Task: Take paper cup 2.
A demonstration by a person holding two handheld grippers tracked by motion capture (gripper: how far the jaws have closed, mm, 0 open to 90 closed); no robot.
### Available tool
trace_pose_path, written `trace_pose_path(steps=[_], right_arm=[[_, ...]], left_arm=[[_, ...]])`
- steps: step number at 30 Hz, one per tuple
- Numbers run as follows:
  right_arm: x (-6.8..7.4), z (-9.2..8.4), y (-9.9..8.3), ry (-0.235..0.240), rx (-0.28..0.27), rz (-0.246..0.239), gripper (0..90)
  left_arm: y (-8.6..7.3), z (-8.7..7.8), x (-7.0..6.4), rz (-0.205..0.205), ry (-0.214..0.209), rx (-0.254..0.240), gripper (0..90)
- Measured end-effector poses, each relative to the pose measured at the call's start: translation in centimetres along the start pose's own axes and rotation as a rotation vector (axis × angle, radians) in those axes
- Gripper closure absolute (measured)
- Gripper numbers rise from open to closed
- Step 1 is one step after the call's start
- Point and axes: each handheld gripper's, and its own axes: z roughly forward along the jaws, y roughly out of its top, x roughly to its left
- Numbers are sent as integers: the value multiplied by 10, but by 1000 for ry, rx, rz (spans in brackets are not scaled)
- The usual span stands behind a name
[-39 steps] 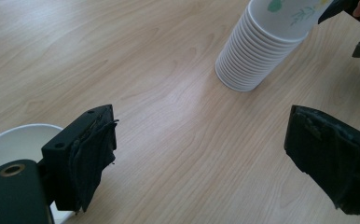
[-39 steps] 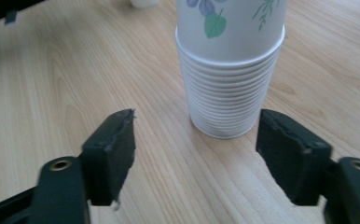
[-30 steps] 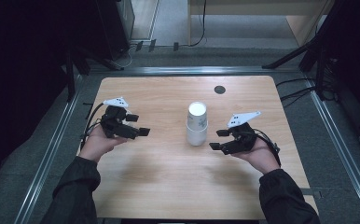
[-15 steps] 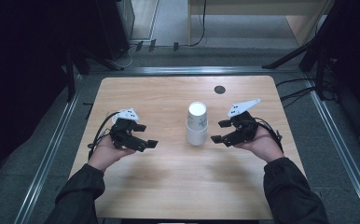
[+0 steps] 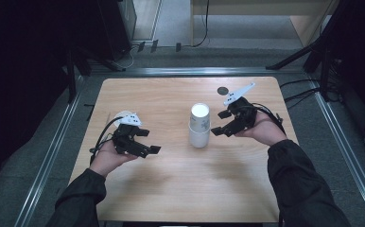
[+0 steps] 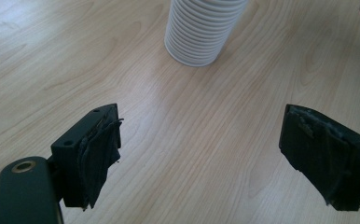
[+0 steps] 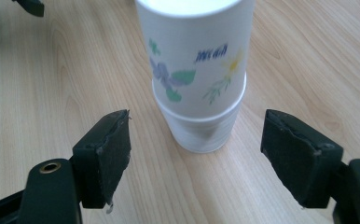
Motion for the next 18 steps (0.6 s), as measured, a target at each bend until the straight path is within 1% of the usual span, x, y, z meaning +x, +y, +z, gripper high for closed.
trace_pose_path(steps=[3, 7, 10, 15, 16, 18], right_arm=[[-1, 2, 11, 12, 15, -19, 242], [-2, 3, 22, -4, 52, -59, 241], [-2, 3, 29, 16, 55, -77, 238], [-5, 5, 41, 28, 70, -83, 238], [-5, 6, 44, 29, 77, -80, 238], [-6, 9, 50, 30, 102, -91, 238]], left_arm=[[0, 1, -2, 12, -4, 4, 129], [1, 4, -4, 17, -5, 9, 130], [1, 5, -5, 26, -10, 16, 130], [0, 9, -7, 32, -15, 22, 130], [0, 10, -7, 35, -20, 25, 129], [0, 12, -8, 36, -18, 32, 129]])
